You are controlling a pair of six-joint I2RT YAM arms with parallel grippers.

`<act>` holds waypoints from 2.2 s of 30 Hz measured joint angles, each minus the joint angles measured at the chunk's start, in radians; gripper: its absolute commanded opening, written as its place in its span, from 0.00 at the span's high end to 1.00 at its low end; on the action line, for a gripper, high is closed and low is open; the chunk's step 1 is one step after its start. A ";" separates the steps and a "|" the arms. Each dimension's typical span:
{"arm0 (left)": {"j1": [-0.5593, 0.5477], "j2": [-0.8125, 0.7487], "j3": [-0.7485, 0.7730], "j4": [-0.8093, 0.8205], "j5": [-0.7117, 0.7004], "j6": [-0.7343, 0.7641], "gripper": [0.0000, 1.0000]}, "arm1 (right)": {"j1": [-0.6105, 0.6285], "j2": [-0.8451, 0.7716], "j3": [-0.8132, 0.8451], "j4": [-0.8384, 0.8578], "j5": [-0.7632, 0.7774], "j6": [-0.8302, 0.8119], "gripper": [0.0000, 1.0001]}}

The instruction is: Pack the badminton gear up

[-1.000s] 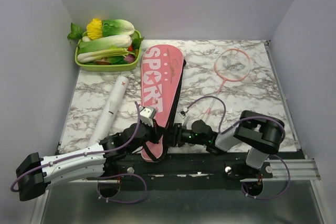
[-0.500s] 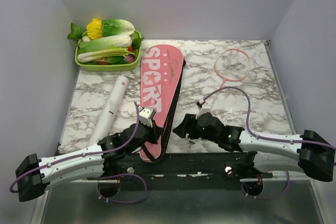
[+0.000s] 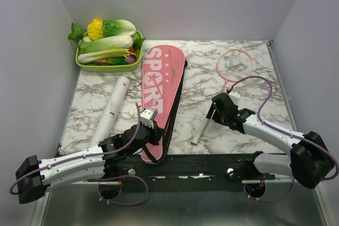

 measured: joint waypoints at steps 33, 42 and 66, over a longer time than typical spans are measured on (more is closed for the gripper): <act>0.000 0.035 -0.001 0.020 0.000 0.050 1.00 | -0.346 0.708 0.661 -0.125 -0.002 -0.157 0.48; 0.000 0.014 -0.006 0.023 0.000 0.058 1.00 | -0.349 0.714 0.666 -0.182 -0.002 -0.161 0.52; 0.000 0.009 -0.020 0.030 0.006 0.065 1.00 | -0.351 0.807 0.811 -0.354 -0.025 -0.140 0.85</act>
